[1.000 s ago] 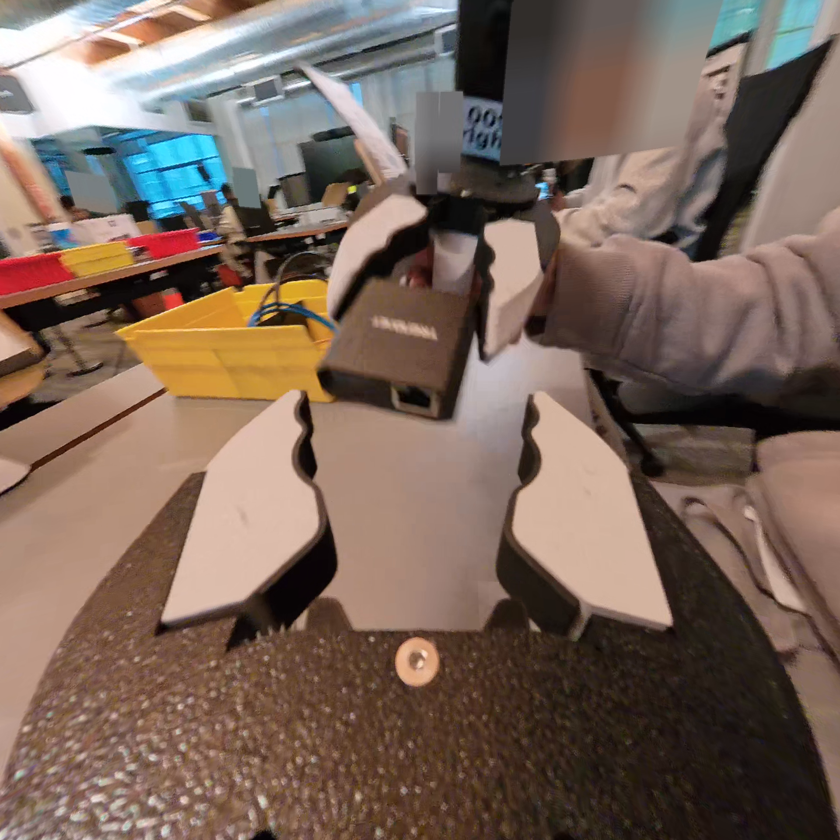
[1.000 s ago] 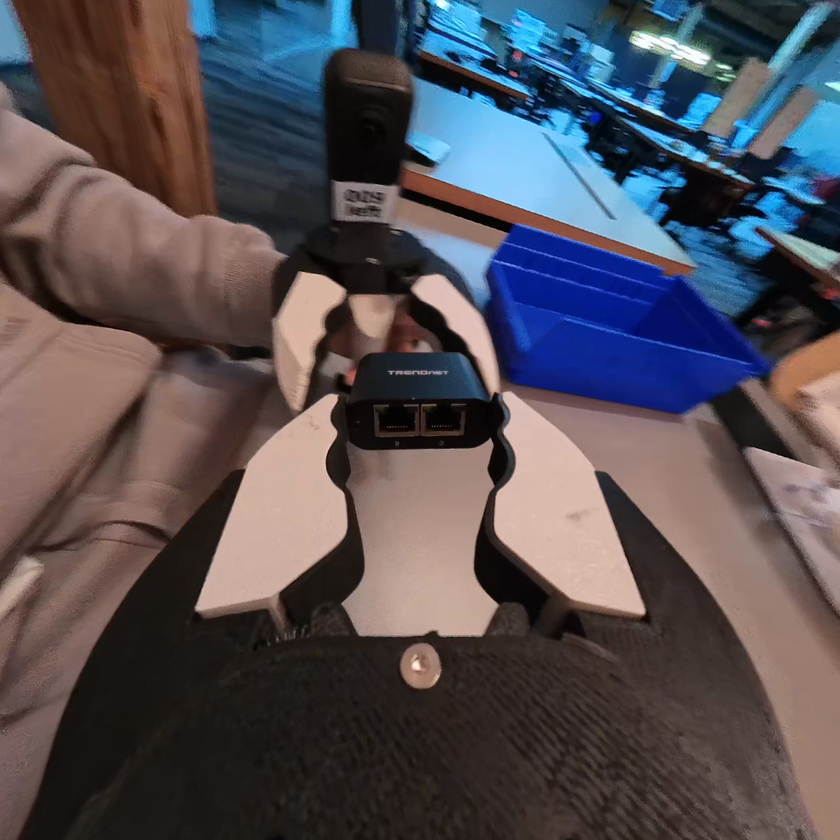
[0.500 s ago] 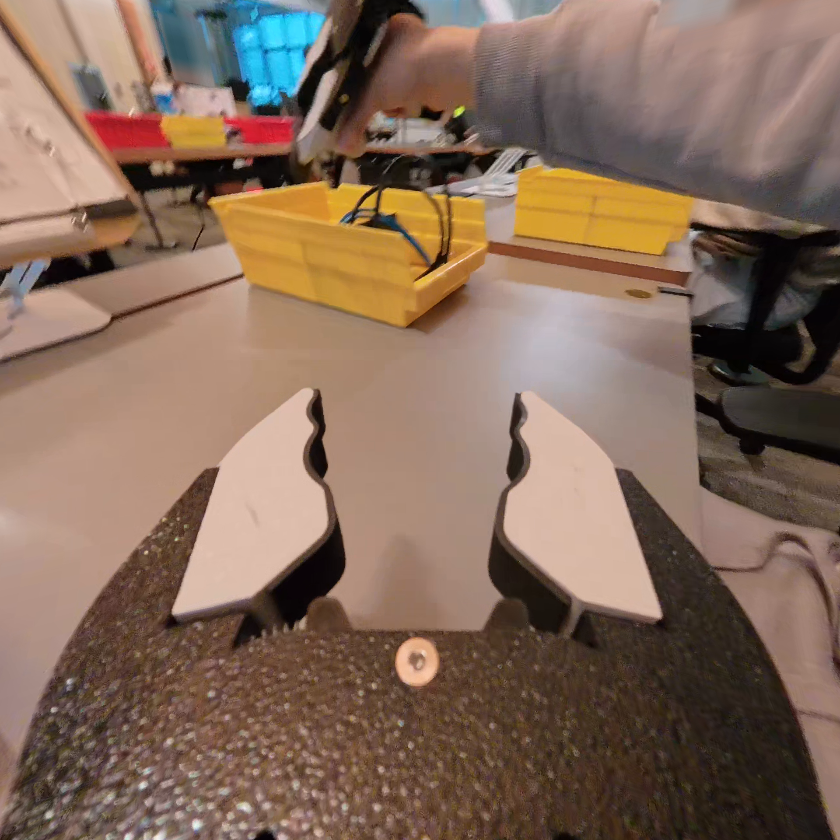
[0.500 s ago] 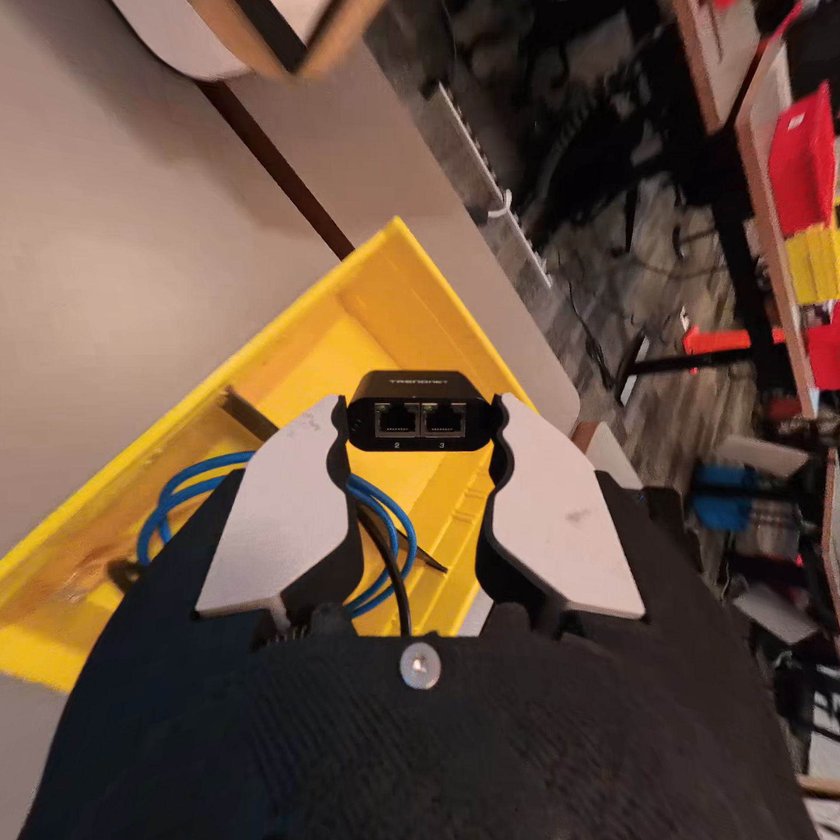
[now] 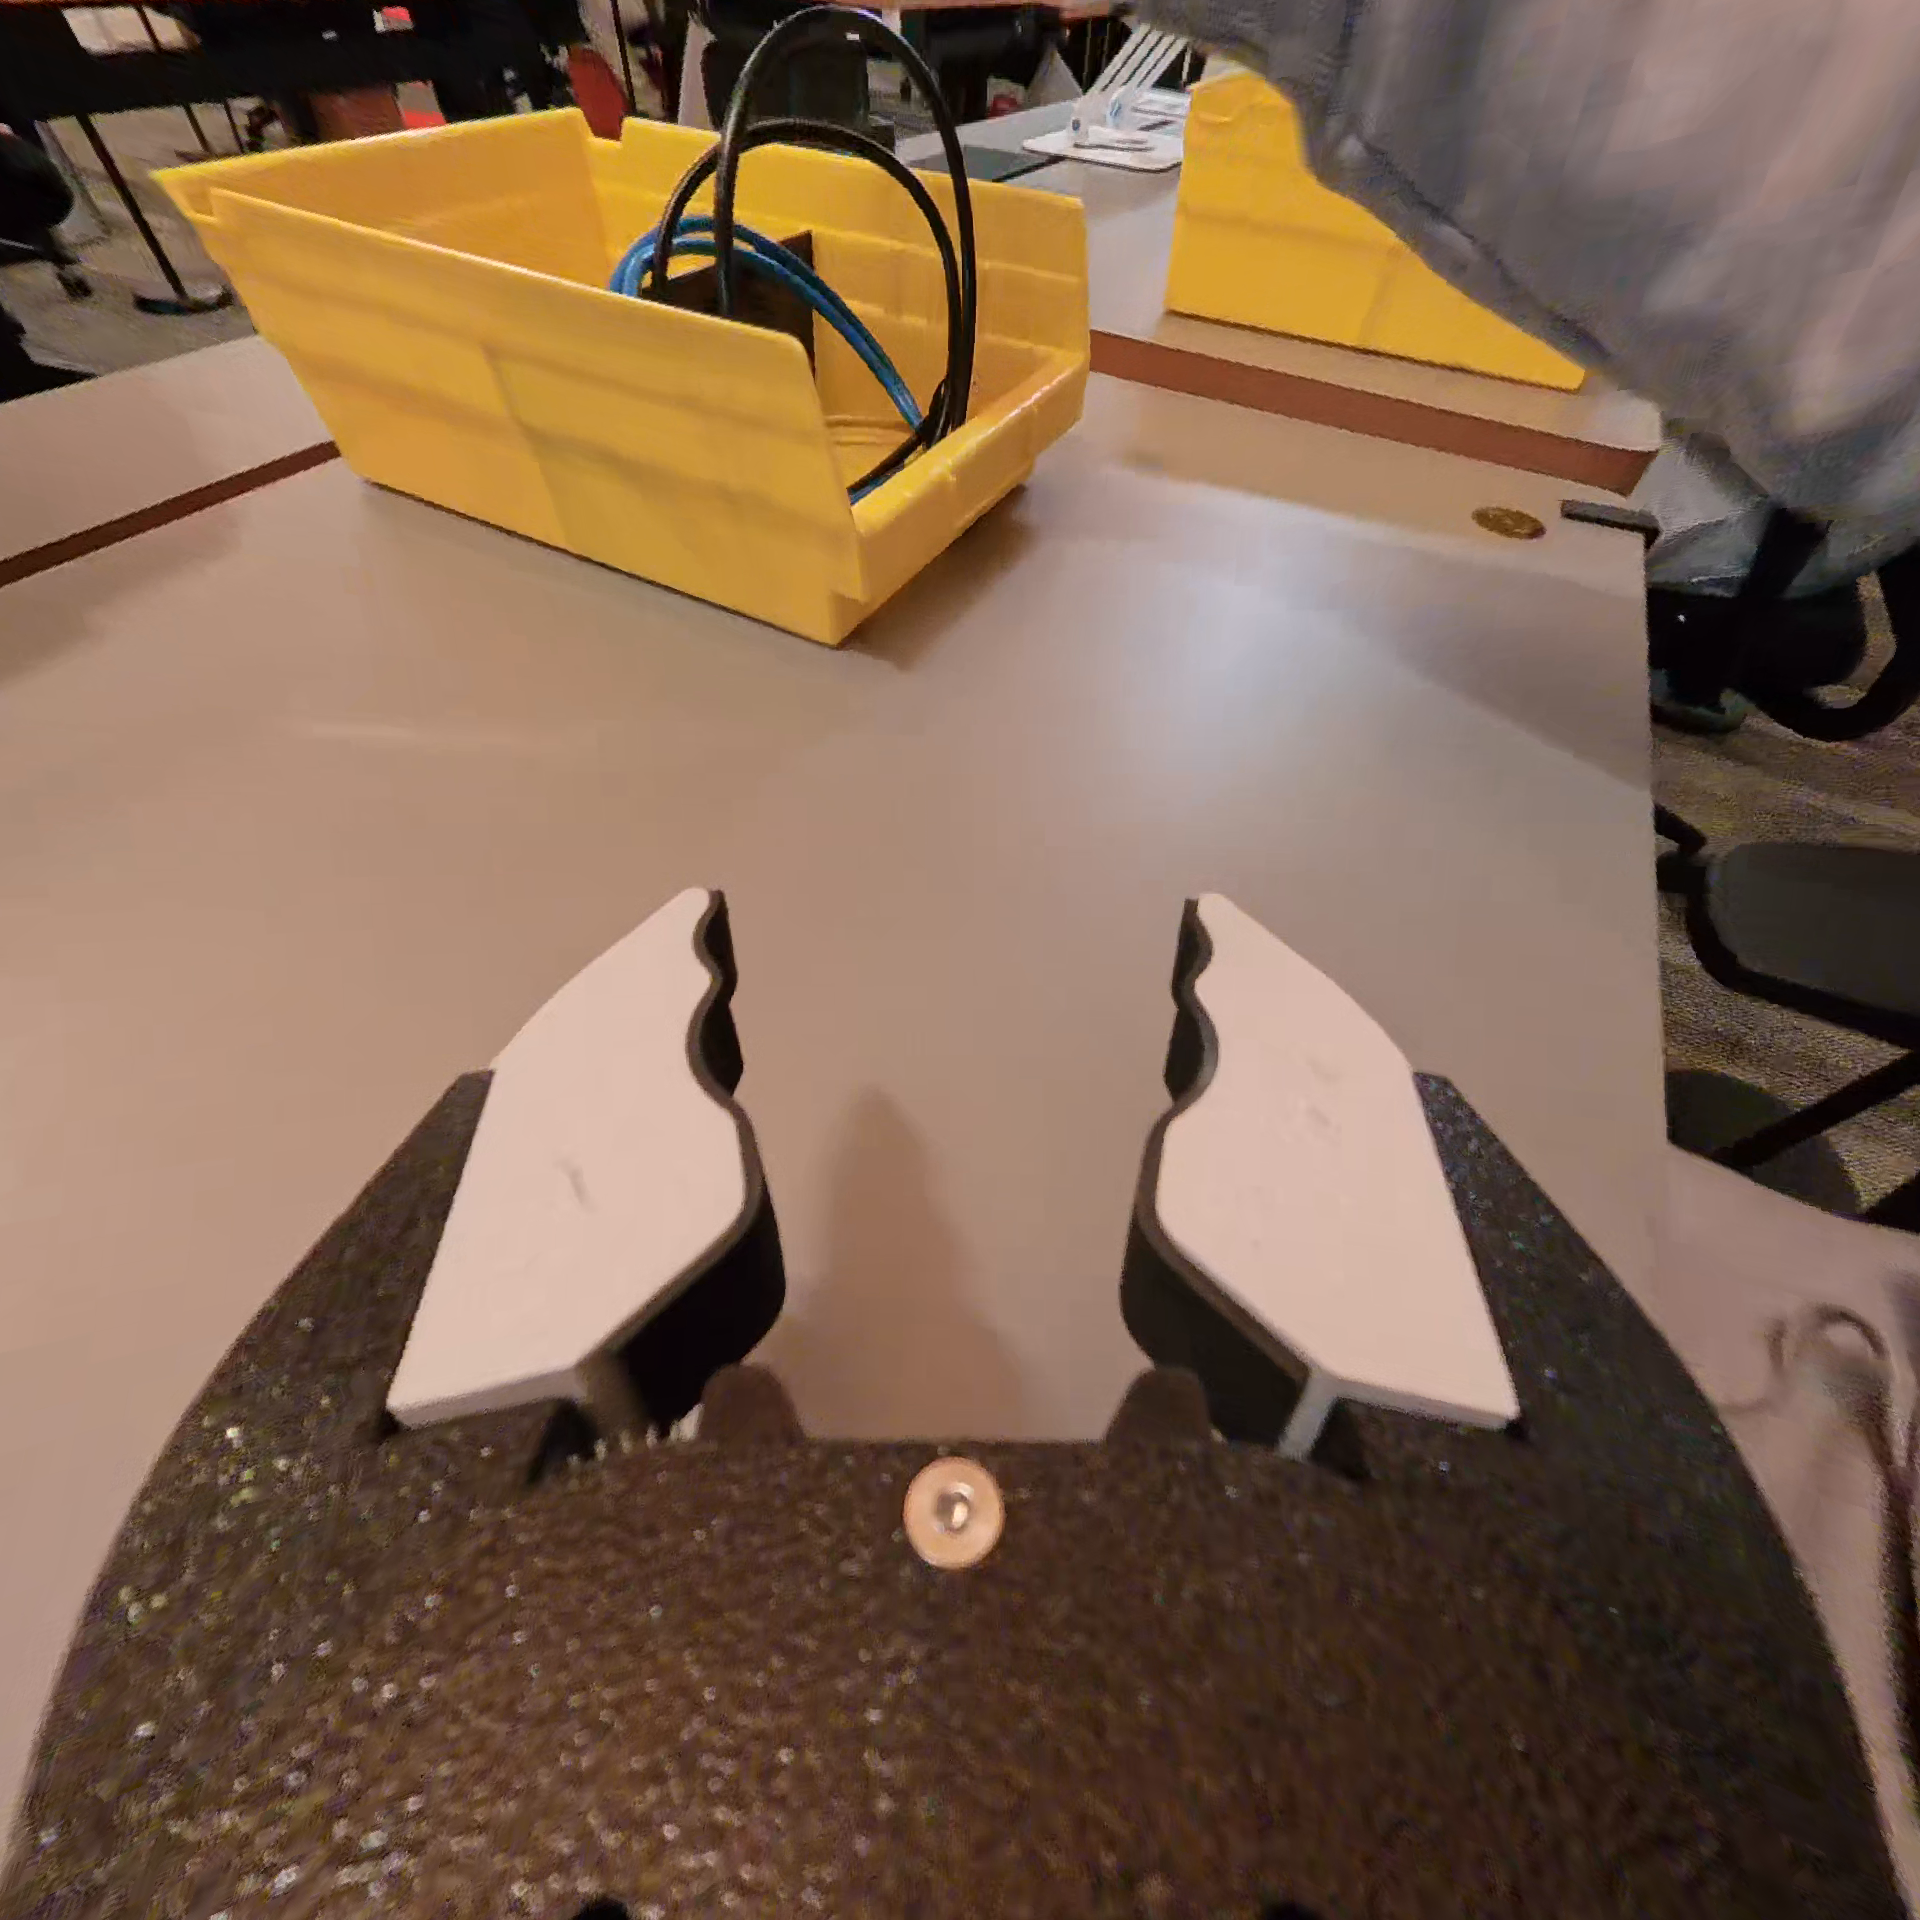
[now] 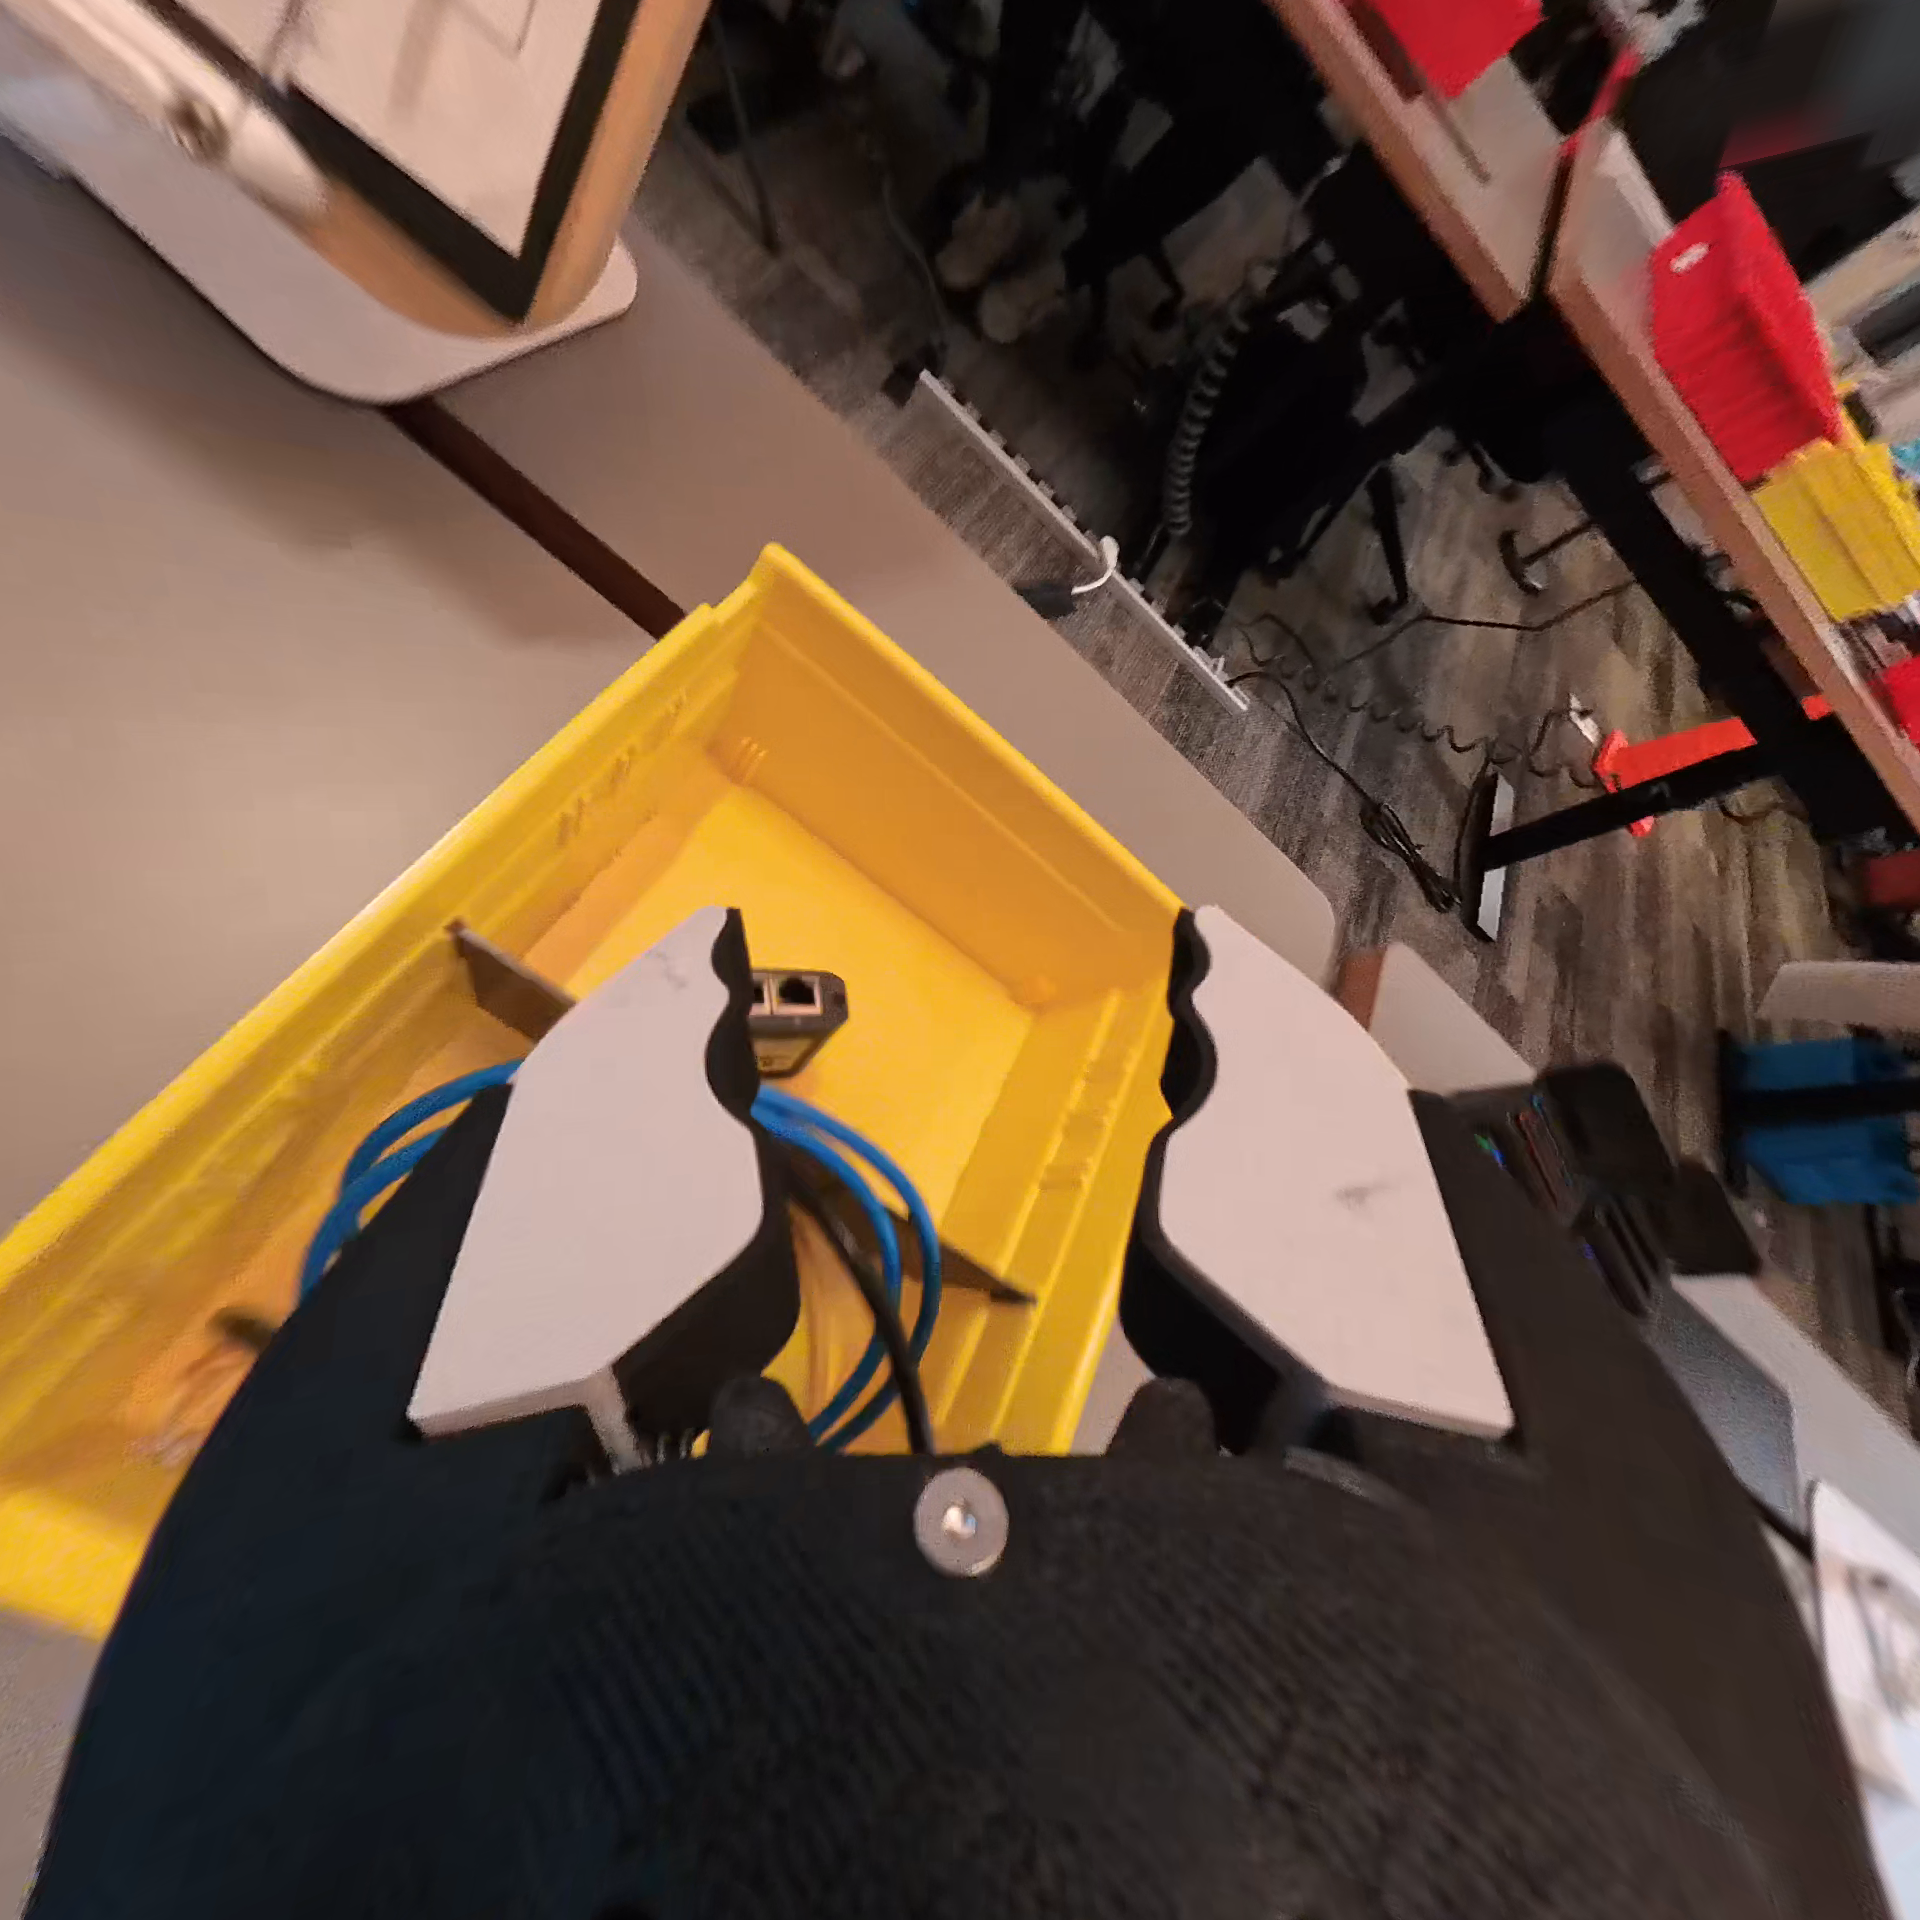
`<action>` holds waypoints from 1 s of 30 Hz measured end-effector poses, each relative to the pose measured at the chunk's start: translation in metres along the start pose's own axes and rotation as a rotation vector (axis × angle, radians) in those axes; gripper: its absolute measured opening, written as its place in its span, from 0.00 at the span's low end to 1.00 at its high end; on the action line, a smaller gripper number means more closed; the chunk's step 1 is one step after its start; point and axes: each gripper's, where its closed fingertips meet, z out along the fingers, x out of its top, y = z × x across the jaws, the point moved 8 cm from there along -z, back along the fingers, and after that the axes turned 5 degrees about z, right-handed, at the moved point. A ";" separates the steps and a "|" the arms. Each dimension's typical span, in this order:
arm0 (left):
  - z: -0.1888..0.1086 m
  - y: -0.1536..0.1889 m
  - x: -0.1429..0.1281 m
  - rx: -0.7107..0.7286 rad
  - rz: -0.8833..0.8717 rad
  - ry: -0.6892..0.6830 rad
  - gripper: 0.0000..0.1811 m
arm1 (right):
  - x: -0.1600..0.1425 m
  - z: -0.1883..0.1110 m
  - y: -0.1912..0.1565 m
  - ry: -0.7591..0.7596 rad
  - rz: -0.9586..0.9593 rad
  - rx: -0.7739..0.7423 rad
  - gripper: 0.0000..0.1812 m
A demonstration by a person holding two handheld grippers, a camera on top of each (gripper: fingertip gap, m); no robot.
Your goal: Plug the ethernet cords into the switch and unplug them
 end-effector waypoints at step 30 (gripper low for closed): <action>0.120 -0.083 0.056 0.368 0.028 -0.188 0.06 | -0.105 -0.179 -0.061 0.583 0.434 -0.055 0.36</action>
